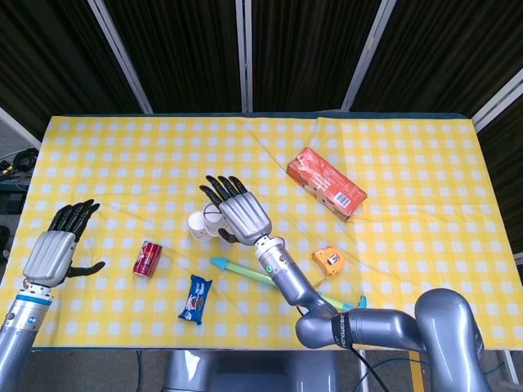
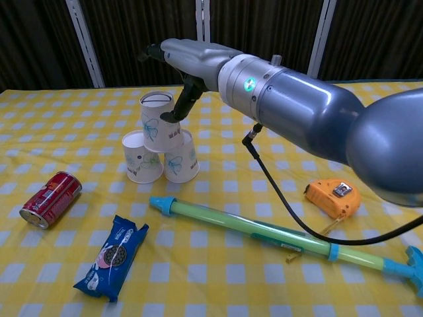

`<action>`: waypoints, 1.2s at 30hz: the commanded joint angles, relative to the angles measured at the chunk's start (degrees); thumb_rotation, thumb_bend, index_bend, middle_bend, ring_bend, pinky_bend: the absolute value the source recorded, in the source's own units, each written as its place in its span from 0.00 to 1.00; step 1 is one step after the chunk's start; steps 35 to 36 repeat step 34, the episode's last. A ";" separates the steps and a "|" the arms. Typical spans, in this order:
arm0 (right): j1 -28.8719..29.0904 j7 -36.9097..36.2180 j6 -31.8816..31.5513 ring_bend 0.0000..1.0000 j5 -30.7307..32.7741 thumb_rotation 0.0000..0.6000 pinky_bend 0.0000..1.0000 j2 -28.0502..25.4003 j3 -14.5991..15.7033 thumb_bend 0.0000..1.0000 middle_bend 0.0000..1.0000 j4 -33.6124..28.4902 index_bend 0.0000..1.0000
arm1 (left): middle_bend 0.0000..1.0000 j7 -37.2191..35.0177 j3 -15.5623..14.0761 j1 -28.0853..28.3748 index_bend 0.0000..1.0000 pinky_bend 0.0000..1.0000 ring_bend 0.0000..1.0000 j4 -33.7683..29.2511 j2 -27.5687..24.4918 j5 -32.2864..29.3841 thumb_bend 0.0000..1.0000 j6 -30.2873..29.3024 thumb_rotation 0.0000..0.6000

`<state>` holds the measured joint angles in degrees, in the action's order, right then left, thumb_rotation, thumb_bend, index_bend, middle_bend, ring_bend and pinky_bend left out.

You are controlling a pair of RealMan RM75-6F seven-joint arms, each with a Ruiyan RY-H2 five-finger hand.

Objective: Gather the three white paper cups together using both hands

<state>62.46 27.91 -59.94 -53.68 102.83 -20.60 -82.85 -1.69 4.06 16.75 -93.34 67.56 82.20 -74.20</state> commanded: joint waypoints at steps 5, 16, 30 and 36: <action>-1.42 1.24 -2.01 0.00 -0.76 1.00 0.08 -2.50 0.01 0.19 0.00 -3.13 0.09 | 0.00 0.35 0.05 -0.17 0.00 0.00 0.00 -0.06 -0.05 0.06 0.10 -0.41 1.00; -19.02 -5.16 -13.23 0.00 -10.32 1.00 0.00 -25.13 8.60 0.19 0.00 -17.32 0.08 | 0.00 2.97 -0.03 -1.09 0.00 0.00 0.00 0.48 0.83 -0.15 0.10 -2.13 1.00; -41.89 -28.26 -27.34 0.00 -23.89 1.00 0.00 -31.04 22.50 0.17 0.00 -1.75 0.02 | 0.00 4.52 -3.61 -4.00 0.00 0.00 0.00 4.44 4.11 3.60 0.10 -5.27 1.00; -45.99 -34.00 -29.24 0.00 -25.76 1.00 0.00 -30.25 23.94 0.17 0.00 2.65 0.02 | 0.00 4.86 -4.54 -5.18 0.00 0.00 0.00 5.46 4.66 4.59 0.10 -6.58 1.00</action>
